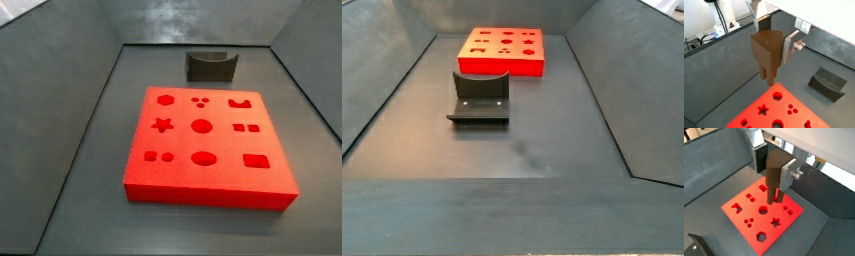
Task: Pick up the 3 prong object. Move up. Rotate the 3 prong object. Place the 3 prong object on the fixture. Regrasp the 3 prong object. Move to above the board. Insert the 3 prong object.
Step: Insert the 3 prong object.
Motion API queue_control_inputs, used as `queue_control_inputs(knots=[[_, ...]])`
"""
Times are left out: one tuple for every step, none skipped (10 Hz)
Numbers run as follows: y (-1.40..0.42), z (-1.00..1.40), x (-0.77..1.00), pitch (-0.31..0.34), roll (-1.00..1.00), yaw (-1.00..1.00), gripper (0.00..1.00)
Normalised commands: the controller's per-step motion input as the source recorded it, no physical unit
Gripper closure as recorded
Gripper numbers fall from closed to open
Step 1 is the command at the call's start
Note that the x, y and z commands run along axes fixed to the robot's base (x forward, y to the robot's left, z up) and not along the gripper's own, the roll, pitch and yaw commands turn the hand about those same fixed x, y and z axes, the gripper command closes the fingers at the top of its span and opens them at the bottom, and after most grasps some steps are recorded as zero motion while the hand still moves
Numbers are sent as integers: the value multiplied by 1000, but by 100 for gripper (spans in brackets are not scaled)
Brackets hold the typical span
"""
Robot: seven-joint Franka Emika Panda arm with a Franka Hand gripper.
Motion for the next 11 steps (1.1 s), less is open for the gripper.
queue_control_inputs(knots=[[157,0,0,-11,-19,0,100],[251,-71,106,0,-100,51,100],[203,-251,260,0,-63,0,100],[206,-349,403,0,-69,0,100],[169,-400,357,0,-46,0,100],[157,-440,300,0,-36,0,100],[171,-466,94,-16,-36,-57,100],[183,-394,117,0,-47,-57,100],[143,-340,106,0,-66,-149,100],[120,-294,169,0,-77,-289,100],[69,-251,286,0,-74,-549,100]])
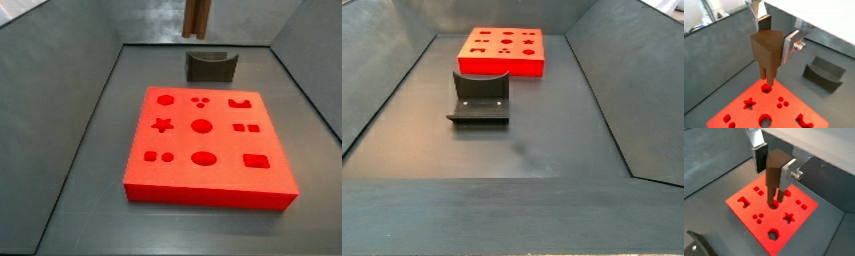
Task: Pick up the 3 prong object. Move up. Rotate the 3 prong object. Place the 3 prong object on the fixture. Regrasp the 3 prong object. Move to above the board. Insert the 3 prong object.
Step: Insert the 3 prong object.
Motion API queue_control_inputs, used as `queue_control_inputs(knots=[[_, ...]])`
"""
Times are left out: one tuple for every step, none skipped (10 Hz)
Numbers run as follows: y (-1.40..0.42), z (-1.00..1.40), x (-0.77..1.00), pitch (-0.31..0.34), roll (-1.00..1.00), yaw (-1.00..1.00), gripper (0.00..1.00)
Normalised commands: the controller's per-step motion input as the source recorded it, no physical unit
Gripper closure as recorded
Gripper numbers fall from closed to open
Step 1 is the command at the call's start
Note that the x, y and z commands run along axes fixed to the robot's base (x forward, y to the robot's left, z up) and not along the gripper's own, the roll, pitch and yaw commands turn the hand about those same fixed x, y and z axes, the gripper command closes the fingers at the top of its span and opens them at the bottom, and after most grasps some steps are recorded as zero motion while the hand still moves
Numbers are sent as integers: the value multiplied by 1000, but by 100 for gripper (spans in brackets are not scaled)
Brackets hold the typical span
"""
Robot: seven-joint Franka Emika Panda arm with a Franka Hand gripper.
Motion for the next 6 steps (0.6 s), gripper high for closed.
queue_control_inputs(knots=[[29,-291,263,0,-73,-769,100],[51,-343,260,0,-77,-866,100],[54,-411,223,0,-46,-897,100],[51,-443,169,0,-27,-909,100],[80,-440,157,0,-14,-903,100],[86,-446,183,0,-14,-903,100]])
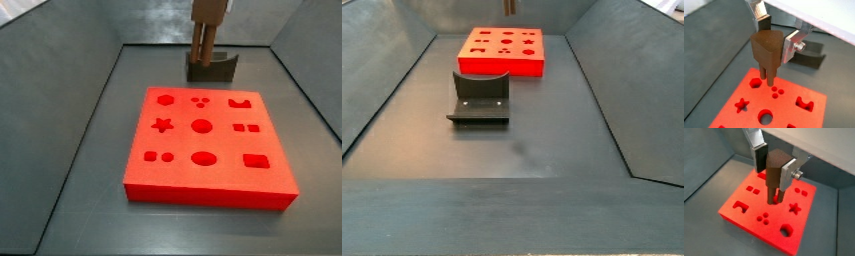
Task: Pick up the 3 prong object. Move up. Rotate the 3 prong object. Place the 3 prong object on the fixture. Regrasp the 3 prong object. Move to above the board. Insert the 3 prong object.
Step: Insert the 3 prong object.
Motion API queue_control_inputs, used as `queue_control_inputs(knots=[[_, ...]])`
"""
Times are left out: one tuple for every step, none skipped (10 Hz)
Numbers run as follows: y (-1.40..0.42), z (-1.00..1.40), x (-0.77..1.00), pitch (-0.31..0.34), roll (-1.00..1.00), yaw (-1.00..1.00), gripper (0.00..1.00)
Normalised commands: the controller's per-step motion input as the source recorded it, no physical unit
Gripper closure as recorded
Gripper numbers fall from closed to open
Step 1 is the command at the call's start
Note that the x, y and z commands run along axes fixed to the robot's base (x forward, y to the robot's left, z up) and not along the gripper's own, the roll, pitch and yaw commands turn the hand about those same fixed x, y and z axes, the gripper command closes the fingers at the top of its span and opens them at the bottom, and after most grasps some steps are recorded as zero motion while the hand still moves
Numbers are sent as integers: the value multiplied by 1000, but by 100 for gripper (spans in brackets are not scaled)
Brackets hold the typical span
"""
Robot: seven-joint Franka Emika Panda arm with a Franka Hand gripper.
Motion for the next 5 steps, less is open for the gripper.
queue_control_inputs(knots=[[103,-489,183,0,0,-909,100],[143,-489,237,0,0,-871,100],[129,-514,266,-11,-19,-849,100],[0,-440,160,-51,-21,-611,100],[40,-69,57,-54,-73,-89,100]])
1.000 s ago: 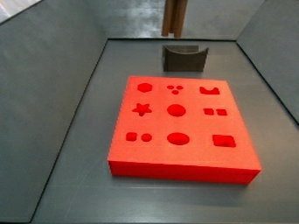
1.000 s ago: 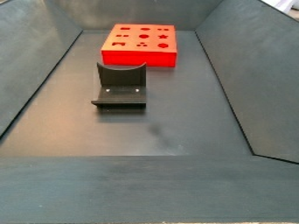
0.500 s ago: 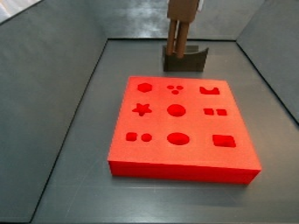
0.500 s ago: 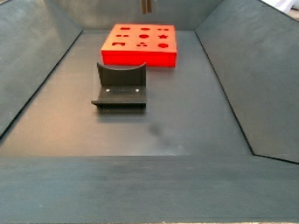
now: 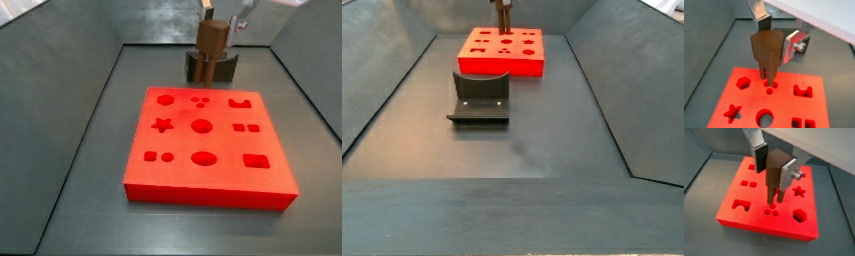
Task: Pick up the 3 prong object. Move up. Rotate the 3 prong object. Place the 3 prong object on the fixture. Regrasp the 3 prong object. Move to above the board. Insert the 3 prong object.
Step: Insert the 3 prong object.
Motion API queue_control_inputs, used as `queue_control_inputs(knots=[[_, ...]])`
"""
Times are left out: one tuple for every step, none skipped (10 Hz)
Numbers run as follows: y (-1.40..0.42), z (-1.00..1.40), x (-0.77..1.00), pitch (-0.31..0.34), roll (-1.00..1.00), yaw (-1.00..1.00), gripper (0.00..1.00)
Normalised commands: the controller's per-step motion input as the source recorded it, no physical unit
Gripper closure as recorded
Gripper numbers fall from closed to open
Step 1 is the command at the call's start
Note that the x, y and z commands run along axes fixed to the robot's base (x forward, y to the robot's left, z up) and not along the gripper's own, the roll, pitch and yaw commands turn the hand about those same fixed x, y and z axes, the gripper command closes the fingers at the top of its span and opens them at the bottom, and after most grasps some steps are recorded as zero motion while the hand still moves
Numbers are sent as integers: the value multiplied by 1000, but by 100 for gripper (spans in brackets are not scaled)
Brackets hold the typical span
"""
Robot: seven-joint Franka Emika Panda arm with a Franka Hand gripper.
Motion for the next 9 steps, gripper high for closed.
queue_control_inputs(knots=[[0,-103,11,-24,-13,0,100],[77,-231,200,0,0,-169,100],[114,-263,157,0,0,-743,100],[17,-303,69,0,0,-986,100],[0,-311,0,0,0,-1000,100],[0,0,17,0,-13,-186,100],[0,-9,57,0,0,0,100],[0,-103,0,-3,0,-169,100],[0,-186,191,0,0,-397,100]])
